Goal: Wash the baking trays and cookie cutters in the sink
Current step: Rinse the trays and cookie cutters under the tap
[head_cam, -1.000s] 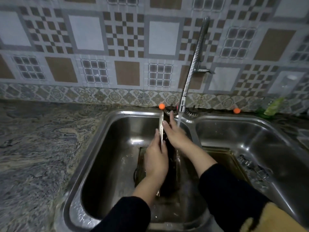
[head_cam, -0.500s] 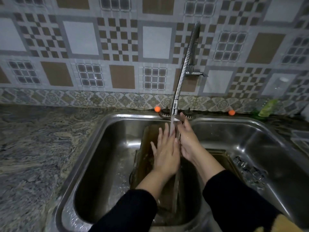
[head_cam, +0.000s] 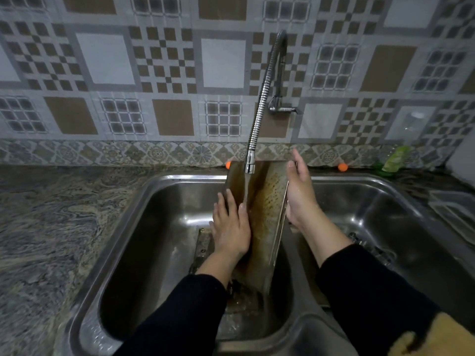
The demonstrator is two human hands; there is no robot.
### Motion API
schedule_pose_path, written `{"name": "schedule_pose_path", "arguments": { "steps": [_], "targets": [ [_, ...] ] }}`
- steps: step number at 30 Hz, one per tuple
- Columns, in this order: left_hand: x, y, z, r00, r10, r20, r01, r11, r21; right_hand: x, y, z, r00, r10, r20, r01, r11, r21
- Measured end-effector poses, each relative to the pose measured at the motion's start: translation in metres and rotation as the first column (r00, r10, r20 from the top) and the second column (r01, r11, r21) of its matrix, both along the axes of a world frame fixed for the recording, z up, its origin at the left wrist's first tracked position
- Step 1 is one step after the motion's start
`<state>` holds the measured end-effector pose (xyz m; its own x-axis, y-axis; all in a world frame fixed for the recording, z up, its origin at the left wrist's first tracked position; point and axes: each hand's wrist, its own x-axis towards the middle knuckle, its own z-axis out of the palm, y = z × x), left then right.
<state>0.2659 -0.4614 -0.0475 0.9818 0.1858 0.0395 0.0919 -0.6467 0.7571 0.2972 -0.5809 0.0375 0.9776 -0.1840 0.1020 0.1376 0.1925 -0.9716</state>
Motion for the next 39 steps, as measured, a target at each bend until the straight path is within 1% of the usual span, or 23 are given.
{"name": "schedule_pose_path", "arguments": {
  "steps": [2,5,8,11,13,16,18,21,23,24,26,27,28,29,30,32,33,34,35,36,37,38,39],
  "targets": [
    [-0.006,-0.016,0.005,0.995,-0.087,0.039,0.086,0.995,0.044,0.005,-0.012,0.012,0.997,-0.077,0.014,0.077,0.996,0.037],
    [-0.016,-0.038,0.018,0.956,-0.264,0.125,0.245,0.958,0.145,0.013,-0.032,0.029,0.985,-0.173,0.017,0.171,0.982,0.077],
    [-0.02,-0.058,0.036,0.903,-0.373,0.211,0.32,0.914,0.249,0.017,-0.054,0.047,0.977,-0.212,-0.008,0.212,0.974,0.075],
    [-0.019,-0.077,0.05,0.843,-0.443,0.305,0.296,0.856,0.424,0.02,-0.073,0.058,0.979,-0.204,-0.013,0.204,0.976,0.077],
    [-0.018,-0.089,0.056,0.819,-0.459,0.344,0.27,0.838,0.475,0.019,-0.084,0.065,0.985,-0.173,-0.022,0.174,0.982,0.071],
    [-0.018,-0.107,0.064,0.835,-0.428,0.347,0.215,0.832,0.511,0.022,-0.101,0.07,0.995,-0.101,0.005,0.101,0.994,0.032],
    [-0.018,-0.119,0.066,0.867,-0.384,0.318,0.176,0.833,0.524,0.023,-0.111,0.067,0.999,-0.049,0.001,0.049,0.996,-0.075],
    [-0.017,-0.135,0.063,0.894,-0.337,0.296,0.192,0.884,0.427,0.02,-0.126,0.044,0.998,-0.039,-0.055,0.022,0.962,-0.271],
    [-0.016,-0.144,0.057,0.896,-0.323,0.305,0.226,0.922,0.313,0.017,-0.142,0.02,0.995,-0.084,-0.059,0.051,0.903,-0.427],
    [-0.015,-0.148,0.053,0.895,-0.311,0.321,0.241,0.941,0.239,0.015,-0.153,0.006,0.991,-0.117,-0.061,0.065,0.836,-0.545],
    [-0.015,-0.155,0.042,0.902,-0.258,0.346,0.256,0.965,0.053,0.01,-0.18,-0.026,0.97,-0.203,-0.137,0.037,0.676,-0.736],
    [-0.015,-0.159,0.038,0.913,-0.231,0.336,0.258,0.965,-0.038,0.005,-0.193,-0.039,0.95,-0.222,-0.219,-0.022,0.651,-0.759],
    [-0.014,-0.161,0.032,0.926,-0.208,0.316,0.258,0.958,-0.123,0.0,-0.204,-0.055,0.924,-0.223,-0.309,-0.081,0.677,-0.732],
    [-0.015,-0.163,0.026,0.934,-0.191,0.301,0.257,0.947,-0.194,-0.006,-0.212,-0.067,0.895,-0.213,-0.391,-0.124,0.726,-0.677],
    [-0.014,-0.165,0.018,0.94,-0.185,0.287,0.26,0.933,-0.247,-0.01,-0.219,-0.079,0.879,-0.185,-0.44,-0.15,0.769,-0.622],
    [-0.015,-0.168,0.003,0.947,-0.21,0.243,0.281,0.909,-0.309,-0.017,-0.225,-0.096,0.855,-0.134,-0.501,-0.179,0.83,-0.528],
    [-0.017,-0.169,-0.002,0.952,-0.237,0.193,0.288,0.907,-0.308,-0.02,-0.225,-0.1,0.842,-0.128,-0.525,-0.18,0.849,-0.496],
    [-0.018,-0.169,-0.007,0.956,-0.264,0.124,0.289,0.917,-0.274,-0.021,-0.227,-0.106,0.837,-0.118,-0.534,-0.188,0.855,-0.483],
    [-0.018,-0.168,-0.012,0.959,-0.279,0.04,0.282,0.942,-0.184,-0.023,-0.229,-0.11,0.826,-0.123,-0.55,-0.207,0.841,-0.499],
    [-0.018,-0.164,-0.016,0.961,-0.271,-0.052,0.27,0.963,-0.02,-0.022,-0.232,-0.118,0.822,-0.124,-0.555,-0.222,0.829,-0.514],
    [-0.018,-0.16,-0.02,0.964,-0.234,-0.124,0.255,0.948,0.193,-0.02,-0.236,-0.124,0.808,-0.134,-0.574,-0.246,0.809,-0.534],
    [-0.017,-0.154,-0.024,0.966,-0.189,-0.176,0.243,0.895,0.373,-0.018,-0.24,-0.132,0.799,-0.134,-0.586,-0.267,0.794,-0.546],
    [-0.018,-0.147,-0.027,0.964,-0.147,-0.22,0.238,0.845,0.479,-0.016,-0.242,-0.139,0.778,-0.154,-0.609,-0.292,0.769,-0.569]
  ]
}}
